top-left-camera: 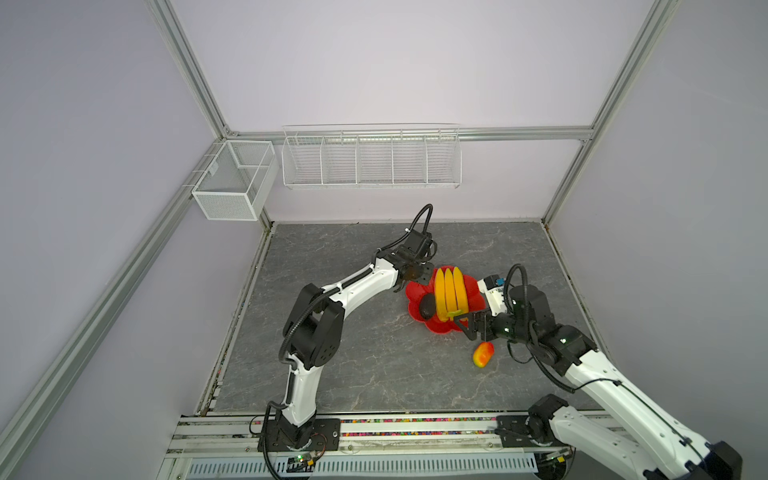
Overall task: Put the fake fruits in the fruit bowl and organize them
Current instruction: 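Place the mango into the red bowl with the left gripper and release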
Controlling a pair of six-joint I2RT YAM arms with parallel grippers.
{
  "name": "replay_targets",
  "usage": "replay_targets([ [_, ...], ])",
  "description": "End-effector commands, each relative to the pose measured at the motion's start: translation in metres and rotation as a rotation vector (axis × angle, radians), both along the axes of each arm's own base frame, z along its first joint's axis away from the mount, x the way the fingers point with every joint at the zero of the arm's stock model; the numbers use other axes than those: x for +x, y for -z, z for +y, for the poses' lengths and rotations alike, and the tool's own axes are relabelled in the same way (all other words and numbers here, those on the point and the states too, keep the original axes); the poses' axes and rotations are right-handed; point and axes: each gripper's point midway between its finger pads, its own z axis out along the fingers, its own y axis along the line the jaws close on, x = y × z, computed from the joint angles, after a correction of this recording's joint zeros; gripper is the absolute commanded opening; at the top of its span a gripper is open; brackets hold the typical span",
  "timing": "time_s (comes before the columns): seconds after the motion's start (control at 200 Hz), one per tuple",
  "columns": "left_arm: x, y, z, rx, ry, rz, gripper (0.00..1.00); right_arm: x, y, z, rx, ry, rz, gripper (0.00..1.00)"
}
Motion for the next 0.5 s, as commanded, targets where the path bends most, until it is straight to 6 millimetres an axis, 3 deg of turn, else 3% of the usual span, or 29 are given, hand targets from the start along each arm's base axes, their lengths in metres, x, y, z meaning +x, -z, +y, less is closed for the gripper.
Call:
replay_targets([
  [0.0, -0.013, 0.014, 0.006, 0.094, 0.084, 0.053, 0.42, -0.005, 0.010, -0.003, -0.001, 0.005, 0.039, 0.89],
  [0.235, -0.016, 0.032, 0.001, 0.100, 0.115, 0.093, 0.44, -0.002, 0.011, -0.003, -0.005, 0.006, 0.039, 0.89],
  [0.495, -0.014, 0.039, -0.004, 0.088, 0.122, 0.097, 0.55, -0.003, 0.012, -0.005, -0.010, 0.005, 0.043, 0.89],
])
